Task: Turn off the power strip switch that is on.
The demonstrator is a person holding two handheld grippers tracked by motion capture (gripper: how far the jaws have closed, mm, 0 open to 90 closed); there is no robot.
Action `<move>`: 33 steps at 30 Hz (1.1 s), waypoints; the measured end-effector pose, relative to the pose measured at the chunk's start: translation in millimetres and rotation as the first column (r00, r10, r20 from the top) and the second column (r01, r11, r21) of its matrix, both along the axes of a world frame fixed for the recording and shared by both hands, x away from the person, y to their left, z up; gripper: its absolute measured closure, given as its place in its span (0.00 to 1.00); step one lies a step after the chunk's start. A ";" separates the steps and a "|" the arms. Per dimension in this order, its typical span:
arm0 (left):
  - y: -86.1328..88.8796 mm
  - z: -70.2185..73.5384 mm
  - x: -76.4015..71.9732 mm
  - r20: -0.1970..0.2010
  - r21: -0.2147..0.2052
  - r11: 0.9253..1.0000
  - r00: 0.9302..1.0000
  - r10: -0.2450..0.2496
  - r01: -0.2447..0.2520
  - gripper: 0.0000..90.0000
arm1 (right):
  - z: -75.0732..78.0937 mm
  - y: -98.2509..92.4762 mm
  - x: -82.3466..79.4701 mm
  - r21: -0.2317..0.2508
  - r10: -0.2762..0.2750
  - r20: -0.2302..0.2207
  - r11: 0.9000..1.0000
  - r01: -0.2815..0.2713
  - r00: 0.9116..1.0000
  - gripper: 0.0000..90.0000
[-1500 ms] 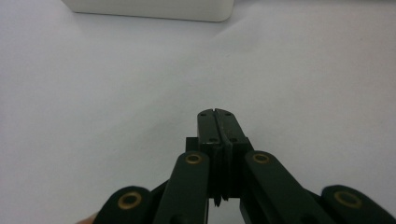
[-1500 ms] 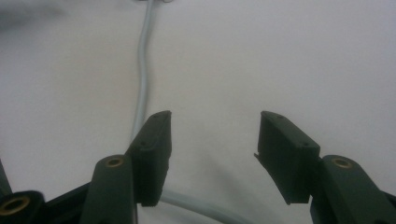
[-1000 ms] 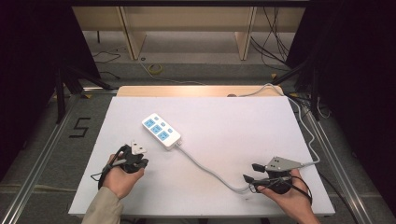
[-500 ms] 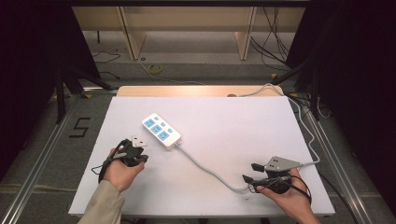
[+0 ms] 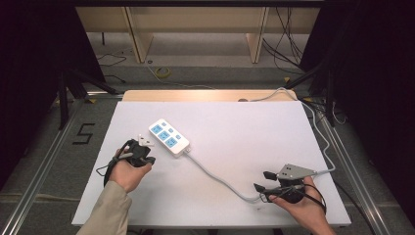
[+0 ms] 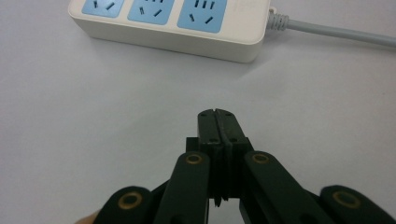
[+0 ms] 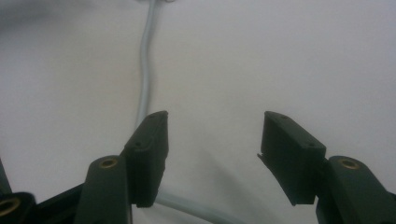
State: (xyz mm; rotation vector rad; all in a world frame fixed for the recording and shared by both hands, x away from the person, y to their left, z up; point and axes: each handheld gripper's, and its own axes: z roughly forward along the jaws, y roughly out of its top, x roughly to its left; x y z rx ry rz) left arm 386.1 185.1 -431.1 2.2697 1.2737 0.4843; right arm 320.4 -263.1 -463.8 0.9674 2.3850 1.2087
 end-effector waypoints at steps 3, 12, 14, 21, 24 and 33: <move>-0.7 3.4 6.2 -0.008 0.012 1.000 1.000 -0.003 0.003 1.00 | 0.5 -0.2 -0.1 0.002 -0.001 0.000 1.000 0.001 1.000 0.47; -2.9 7.4 15.1 -0.019 0.015 1.000 1.000 -0.002 0.002 1.00 | 0.1 0.0 -0.3 -0.001 -0.004 0.002 1.000 0.004 1.000 0.47; -2.7 8.4 18.7 -0.028 0.013 1.000 1.000 0.007 -0.006 1.00 | 0.1 0.3 -0.3 0.000 -0.002 0.003 1.000 0.002 1.000 0.47; -1.9 10.4 25.9 -0.037 0.010 1.000 0.999 0.011 -0.011 1.00 | -0.5 0.7 0.0 -0.002 0.001 0.004 1.000 -0.001 1.000 0.47; -1.6 12.5 30.0 -0.044 0.009 1.000 0.999 0.012 -0.012 1.00 | -0.7 1.0 0.1 -0.004 0.006 0.003 1.000 -0.006 1.000 0.47; -2.7 19.6 42.2 -0.038 0.016 1.000 0.999 0.020 -0.020 1.00 | -0.3 0.8 -0.1 0.000 0.002 0.002 1.000 -0.002 1.000 0.47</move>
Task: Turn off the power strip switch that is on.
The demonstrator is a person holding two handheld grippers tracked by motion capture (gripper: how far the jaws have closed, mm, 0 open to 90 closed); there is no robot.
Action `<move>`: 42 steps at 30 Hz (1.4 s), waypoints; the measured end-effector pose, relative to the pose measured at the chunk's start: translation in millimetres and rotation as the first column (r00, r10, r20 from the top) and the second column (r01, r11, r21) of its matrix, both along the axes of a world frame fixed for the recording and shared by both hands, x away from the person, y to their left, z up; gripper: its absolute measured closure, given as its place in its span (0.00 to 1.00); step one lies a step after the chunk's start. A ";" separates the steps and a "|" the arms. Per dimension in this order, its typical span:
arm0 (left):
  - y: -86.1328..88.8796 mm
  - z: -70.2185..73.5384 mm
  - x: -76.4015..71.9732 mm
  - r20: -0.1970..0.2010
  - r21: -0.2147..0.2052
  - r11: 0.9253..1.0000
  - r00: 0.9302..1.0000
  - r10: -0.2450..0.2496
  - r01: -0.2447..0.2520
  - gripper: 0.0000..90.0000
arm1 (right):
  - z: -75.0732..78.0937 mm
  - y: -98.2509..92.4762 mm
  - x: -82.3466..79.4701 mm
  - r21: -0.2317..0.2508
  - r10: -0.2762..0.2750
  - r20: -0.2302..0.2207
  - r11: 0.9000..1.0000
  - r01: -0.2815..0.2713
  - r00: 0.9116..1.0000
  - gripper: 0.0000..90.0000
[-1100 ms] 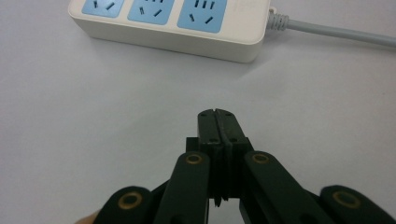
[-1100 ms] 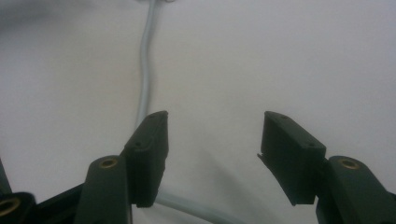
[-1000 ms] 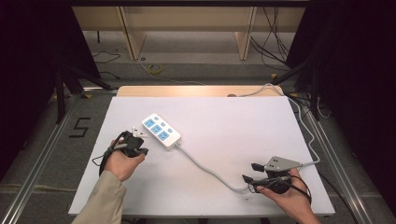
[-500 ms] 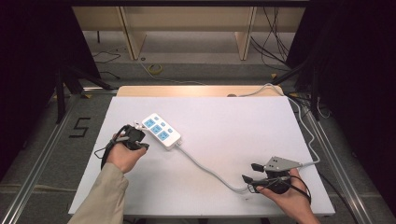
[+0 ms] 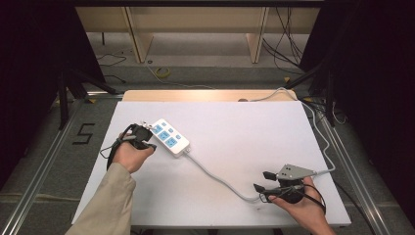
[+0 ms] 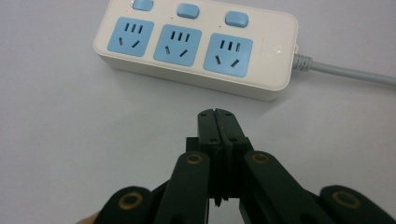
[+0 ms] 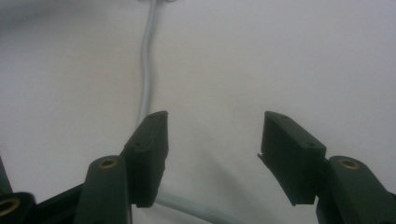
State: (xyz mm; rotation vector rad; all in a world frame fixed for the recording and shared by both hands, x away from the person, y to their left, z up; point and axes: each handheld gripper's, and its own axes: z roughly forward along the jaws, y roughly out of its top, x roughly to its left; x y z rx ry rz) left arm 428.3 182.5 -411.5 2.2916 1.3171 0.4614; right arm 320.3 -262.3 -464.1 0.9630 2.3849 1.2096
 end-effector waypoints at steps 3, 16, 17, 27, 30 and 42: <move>0.9 0.4 3.9 -0.005 0.007 1.000 1.000 0.000 0.000 1.00 | -0.1 0.0 0.0 0.000 0.001 0.000 1.000 -0.001 1.000 0.47; 4.5 4.5 18.7 -0.008 0.032 0.999 1.000 0.004 -0.003 1.00 | -0.1 0.1 0.1 0.002 0.001 -0.005 1.000 -0.001 1.000 0.47; 4.7 4.5 20.0 -0.008 0.032 0.999 1.000 0.001 0.000 1.00 | -0.1 0.1 0.1 0.002 0.001 -0.005 1.000 -0.001 1.000 0.47; 1.9 5.4 33.1 -0.003 0.046 0.999 1.000 -0.009 0.009 1.00 | 0.1 0.2 0.0 0.005 0.003 -0.007 1.000 -0.002 1.000 0.47; 1.0 3.7 37.2 -0.011 0.047 0.999 1.000 -0.008 0.009 1.00 | 0.4 0.1 -0.2 0.005 0.001 -0.007 1.000 -0.001 1.000 0.47; 1.0 2.1 49.7 -0.016 0.053 0.999 1.000 -0.004 0.005 1.00 | 0.2 -0.2 0.2 0.005 0.002 -0.006 1.000 -0.002 1.000 0.47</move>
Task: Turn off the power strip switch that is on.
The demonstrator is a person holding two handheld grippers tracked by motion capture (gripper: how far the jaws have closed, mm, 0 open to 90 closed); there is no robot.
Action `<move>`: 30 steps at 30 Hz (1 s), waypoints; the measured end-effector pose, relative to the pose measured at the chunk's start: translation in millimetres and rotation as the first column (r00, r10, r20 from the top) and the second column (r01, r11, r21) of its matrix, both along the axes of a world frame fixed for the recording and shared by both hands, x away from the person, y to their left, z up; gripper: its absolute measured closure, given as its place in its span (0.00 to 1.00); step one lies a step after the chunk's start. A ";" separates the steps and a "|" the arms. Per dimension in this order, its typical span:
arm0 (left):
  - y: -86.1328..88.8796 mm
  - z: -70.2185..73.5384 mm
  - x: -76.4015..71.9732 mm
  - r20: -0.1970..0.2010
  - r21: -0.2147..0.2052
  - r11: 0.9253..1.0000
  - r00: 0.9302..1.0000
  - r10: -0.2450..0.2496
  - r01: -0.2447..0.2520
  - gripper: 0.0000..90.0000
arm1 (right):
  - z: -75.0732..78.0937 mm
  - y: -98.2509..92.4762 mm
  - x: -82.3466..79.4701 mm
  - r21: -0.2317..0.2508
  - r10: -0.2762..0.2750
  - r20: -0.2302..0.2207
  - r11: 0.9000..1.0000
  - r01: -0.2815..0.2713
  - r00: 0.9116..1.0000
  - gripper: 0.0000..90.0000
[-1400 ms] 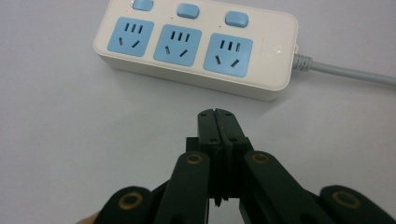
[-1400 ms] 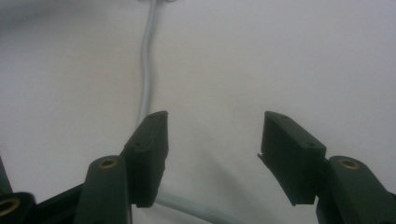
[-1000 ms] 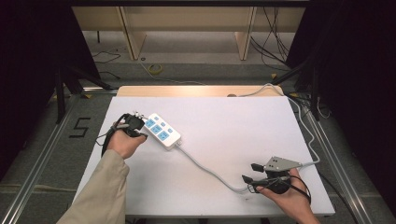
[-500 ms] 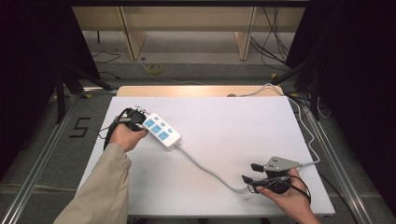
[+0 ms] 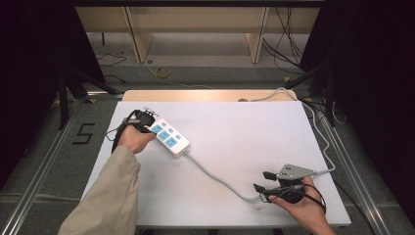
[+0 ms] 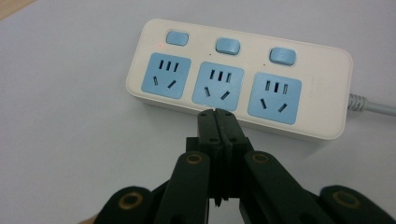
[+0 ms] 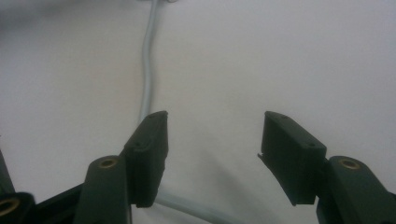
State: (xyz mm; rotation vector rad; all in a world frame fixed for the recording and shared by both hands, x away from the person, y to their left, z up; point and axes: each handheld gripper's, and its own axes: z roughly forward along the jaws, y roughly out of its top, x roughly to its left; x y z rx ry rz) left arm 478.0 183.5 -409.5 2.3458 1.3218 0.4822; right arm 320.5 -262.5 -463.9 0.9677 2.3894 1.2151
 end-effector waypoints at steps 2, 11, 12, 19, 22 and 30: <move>-0.9 0.2 1.2 0.004 0.006 1.000 1.000 0.001 -0.001 1.00 | 0.0 0.0 0.0 0.000 0.000 0.000 1.000 0.000 1.000 0.47; -1.8 -1.0 6.5 0.007 0.019 1.000 1.000 -0.015 0.015 1.00 | -0.6 0.1 0.3 -0.002 0.003 -0.002 1.000 -0.003 1.000 0.47; -2.0 -1.4 7.3 0.010 0.018 1.000 1.000 -0.013 0.013 1.00 | -0.6 0.1 0.3 -0.003 0.003 -0.002 1.000 -0.003 1.000 0.47; -3.1 0.5 12.1 0.014 0.028 1.000 1.000 -0.012 0.012 1.00 | -0.7 -0.1 0.5 -0.002 0.001 -0.003 1.000 -0.001 1.000 0.47; -3.0 2.5 14.7 0.022 0.041 0.999 1.000 -0.019 0.018 1.00 | -0.7 0.0 0.5 -0.003 0.001 -0.002 1.000 -0.001 1.000 0.47; -4.7 4.2 20.8 0.025 0.060 0.998 0.999 -0.023 0.021 1.00 | -0.4 -0.2 0.3 -0.002 0.000 -0.003 1.000 0.000 1.000 0.47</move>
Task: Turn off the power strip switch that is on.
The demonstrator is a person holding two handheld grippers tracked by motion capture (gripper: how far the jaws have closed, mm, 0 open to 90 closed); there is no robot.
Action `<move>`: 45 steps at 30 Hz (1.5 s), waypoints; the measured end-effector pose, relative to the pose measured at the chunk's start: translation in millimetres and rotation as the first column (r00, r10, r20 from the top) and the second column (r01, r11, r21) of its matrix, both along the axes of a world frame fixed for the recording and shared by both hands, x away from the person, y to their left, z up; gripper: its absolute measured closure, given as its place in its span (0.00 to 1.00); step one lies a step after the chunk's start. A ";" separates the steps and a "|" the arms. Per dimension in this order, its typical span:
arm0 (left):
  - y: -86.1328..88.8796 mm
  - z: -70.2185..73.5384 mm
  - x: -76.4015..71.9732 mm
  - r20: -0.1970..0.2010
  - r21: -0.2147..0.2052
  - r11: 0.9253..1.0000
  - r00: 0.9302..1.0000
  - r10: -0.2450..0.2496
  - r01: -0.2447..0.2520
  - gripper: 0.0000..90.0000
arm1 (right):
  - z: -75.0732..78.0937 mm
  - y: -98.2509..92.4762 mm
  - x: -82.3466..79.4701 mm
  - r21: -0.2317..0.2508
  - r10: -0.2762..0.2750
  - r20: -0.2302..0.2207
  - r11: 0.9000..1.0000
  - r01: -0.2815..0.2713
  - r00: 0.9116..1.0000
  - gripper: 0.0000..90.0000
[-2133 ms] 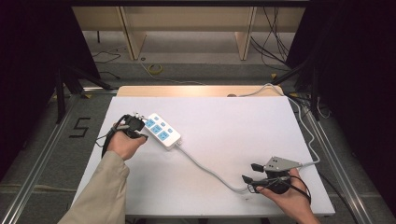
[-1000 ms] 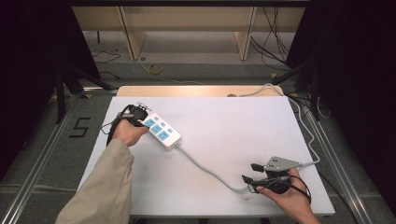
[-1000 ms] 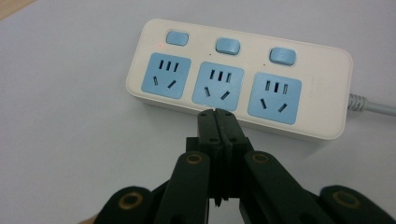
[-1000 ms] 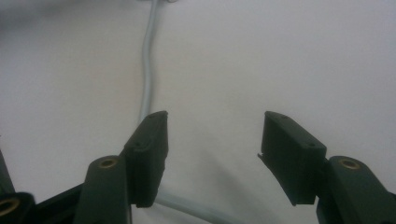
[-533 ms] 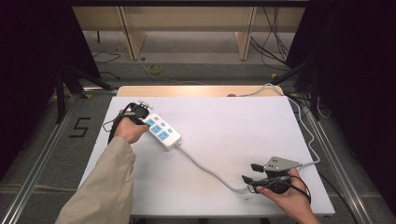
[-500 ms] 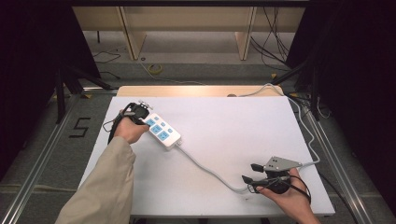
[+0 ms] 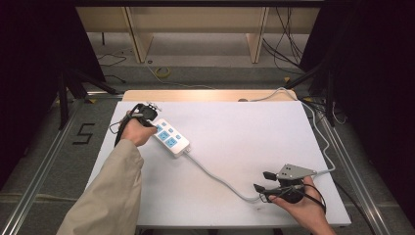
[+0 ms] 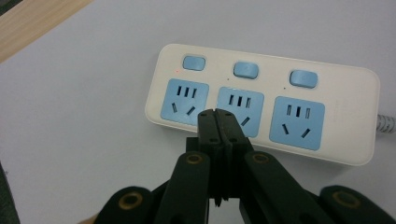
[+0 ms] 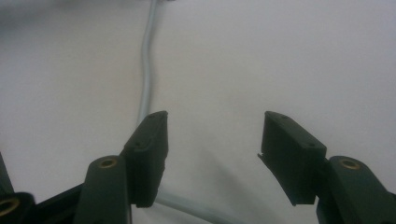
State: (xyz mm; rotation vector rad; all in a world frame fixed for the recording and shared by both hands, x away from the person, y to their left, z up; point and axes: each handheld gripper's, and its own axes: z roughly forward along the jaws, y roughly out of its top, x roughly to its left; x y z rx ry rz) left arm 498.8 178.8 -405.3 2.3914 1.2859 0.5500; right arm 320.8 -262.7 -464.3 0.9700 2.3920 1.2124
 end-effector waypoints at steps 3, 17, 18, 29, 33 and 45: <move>-0.4 0.4 2.6 0.001 0.009 1.000 1.000 -0.003 0.003 1.00 | -0.2 0.0 0.1 -0.001 -0.001 0.000 1.000 0.001 1.000 0.47; -1.7 0.8 12.1 0.001 0.034 0.999 1.000 0.006 -0.006 1.00 | -0.1 0.1 0.0 0.000 0.000 0.000 1.000 0.000 1.000 0.47; -1.5 0.7 12.6 -0.001 0.035 0.999 1.000 0.004 -0.004 1.00 | -0.2 0.1 0.1 0.000 0.001 0.001 1.000 -0.001 1.000 0.47; -1.0 -1.2 18.6 -0.005 0.033 0.999 1.000 0.011 -0.011 1.00 | -0.3 0.4 0.2 -0.002 0.001 0.001 1.000 -0.001 1.000 0.47; -2.6 -1.7 21.5 -0.007 0.038 0.999 1.000 0.003 -0.002 1.00 | -0.3 0.6 0.1 -0.001 0.002 0.001 1.000 -0.002 1.000 0.47; -8.5 -1.8 30.0 -0.011 0.042 0.999 1.000 -0.010 0.011 1.00 | -0.2 0.2 0.3 -0.002 0.003 0.000 1.000 -0.003 1.000 0.47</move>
